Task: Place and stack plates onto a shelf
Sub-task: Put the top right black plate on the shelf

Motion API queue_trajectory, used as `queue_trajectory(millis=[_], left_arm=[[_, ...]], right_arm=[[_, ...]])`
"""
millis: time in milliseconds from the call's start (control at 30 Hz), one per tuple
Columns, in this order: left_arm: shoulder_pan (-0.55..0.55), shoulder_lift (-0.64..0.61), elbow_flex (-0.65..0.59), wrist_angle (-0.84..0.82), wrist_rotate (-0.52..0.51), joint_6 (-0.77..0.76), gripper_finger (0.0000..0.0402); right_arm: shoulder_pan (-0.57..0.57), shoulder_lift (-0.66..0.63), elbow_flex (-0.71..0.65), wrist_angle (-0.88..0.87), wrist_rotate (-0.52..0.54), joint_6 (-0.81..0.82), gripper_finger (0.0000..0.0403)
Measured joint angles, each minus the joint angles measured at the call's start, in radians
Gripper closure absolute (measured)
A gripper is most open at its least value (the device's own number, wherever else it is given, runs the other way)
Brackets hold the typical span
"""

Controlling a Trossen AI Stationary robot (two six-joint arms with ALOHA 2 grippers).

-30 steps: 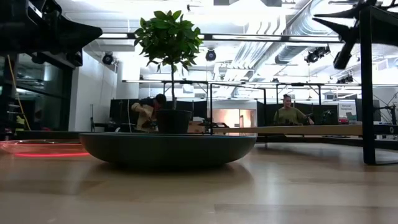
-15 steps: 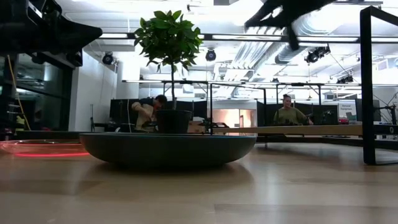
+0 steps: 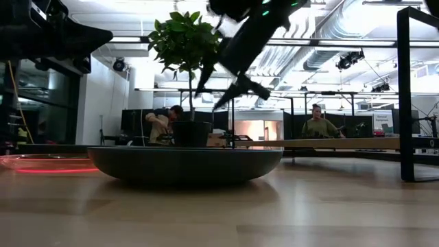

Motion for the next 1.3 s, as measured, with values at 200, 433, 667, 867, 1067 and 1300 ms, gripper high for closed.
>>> queue_trajectory(millis=[200, 433, 667, 867, 1067, 1300], left_arm=[[0.0, 0.0, 0.0, 0.0, 0.0, 0.0, 0.0402], [0.0, 0.0, 0.0, 0.0, 0.0, 0.0, 0.0401], [0.0, 0.0, 0.0, 0.0, 0.0, 0.0, 0.0402], [0.0, 0.0, 0.0, 0.0, 0.0, 0.0, 0.0401], [0.0, 0.0, 0.0, 0.0, 0.0, 0.0, 0.0402], [0.0, 0.0, 0.0, 0.0, 0.0, 0.0, 0.0401]], right_arm=[[-0.046, 0.202, 0.217, -0.243, -0.01, 0.015, 0.0208], [-0.085, 0.312, 0.295, -0.29, 0.008, 0.006, 0.0208], [-0.089, 0.324, 0.295, -0.358, 0.053, 0.006, 0.0208], [-0.089, 0.324, 0.287, -0.333, 0.048, -0.011, 0.0209], [-0.098, 0.33, 0.28, -0.316, 0.043, -0.032, 0.0264], [-0.119, 0.332, 0.279, -0.309, 0.026, -0.094, 0.0393]])
